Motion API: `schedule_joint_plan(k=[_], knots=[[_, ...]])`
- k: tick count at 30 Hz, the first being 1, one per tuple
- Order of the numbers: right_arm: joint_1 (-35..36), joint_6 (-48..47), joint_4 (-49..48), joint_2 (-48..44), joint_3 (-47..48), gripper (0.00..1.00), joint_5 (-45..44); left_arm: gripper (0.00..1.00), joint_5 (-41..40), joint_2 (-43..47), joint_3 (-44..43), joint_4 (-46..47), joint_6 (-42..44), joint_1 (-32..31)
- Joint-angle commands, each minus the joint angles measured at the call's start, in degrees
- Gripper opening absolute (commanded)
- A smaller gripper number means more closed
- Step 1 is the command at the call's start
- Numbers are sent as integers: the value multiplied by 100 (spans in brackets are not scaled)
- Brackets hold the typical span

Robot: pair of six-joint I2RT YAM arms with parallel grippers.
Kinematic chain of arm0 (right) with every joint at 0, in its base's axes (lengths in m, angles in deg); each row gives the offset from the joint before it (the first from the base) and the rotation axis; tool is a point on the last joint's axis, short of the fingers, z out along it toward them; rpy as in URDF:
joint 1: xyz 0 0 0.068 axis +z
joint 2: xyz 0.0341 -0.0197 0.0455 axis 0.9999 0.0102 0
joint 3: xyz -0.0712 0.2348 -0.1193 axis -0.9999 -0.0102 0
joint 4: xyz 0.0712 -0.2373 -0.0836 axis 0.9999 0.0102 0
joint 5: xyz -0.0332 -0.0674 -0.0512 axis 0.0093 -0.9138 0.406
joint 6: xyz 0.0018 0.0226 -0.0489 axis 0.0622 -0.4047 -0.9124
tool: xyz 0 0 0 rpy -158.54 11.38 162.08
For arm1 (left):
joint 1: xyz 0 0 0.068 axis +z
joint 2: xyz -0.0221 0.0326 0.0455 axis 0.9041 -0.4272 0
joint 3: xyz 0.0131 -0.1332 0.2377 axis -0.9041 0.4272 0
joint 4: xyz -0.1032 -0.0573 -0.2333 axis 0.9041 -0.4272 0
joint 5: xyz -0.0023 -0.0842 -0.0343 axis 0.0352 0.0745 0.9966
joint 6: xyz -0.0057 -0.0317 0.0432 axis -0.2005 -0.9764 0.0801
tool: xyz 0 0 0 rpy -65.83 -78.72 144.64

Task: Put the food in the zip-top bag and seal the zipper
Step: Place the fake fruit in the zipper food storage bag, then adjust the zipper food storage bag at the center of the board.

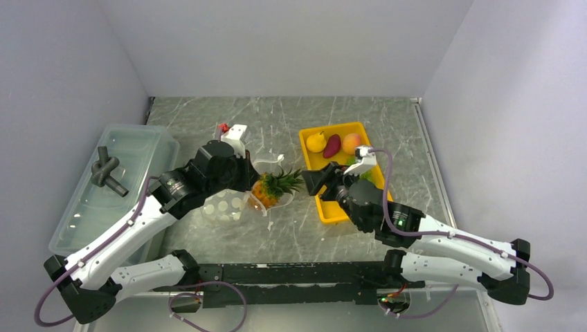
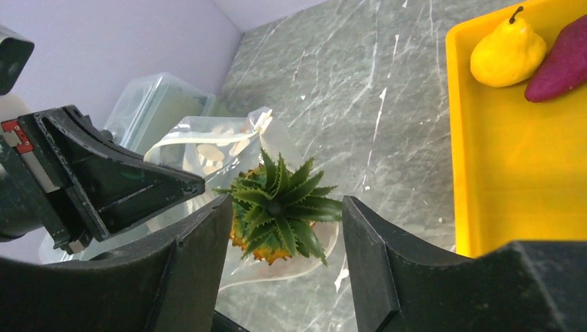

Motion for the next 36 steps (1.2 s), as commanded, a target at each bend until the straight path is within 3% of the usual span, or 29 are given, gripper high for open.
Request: schedule_joint_plan(k=[1,6,25,36], knots=[[20,129,508,-253,-92,60,200,0,164,99,-45,326,136,-5],[14,738,716,-455,-392,49,181,0,292,125,-130,342,114,-1],[-143,1294,-363,34,-978,39,796,0,543,318,-419,335,72,-4],[-144,1235,-318,-779,-1323,42,600,0,388,382,-453,156,117,-1]])
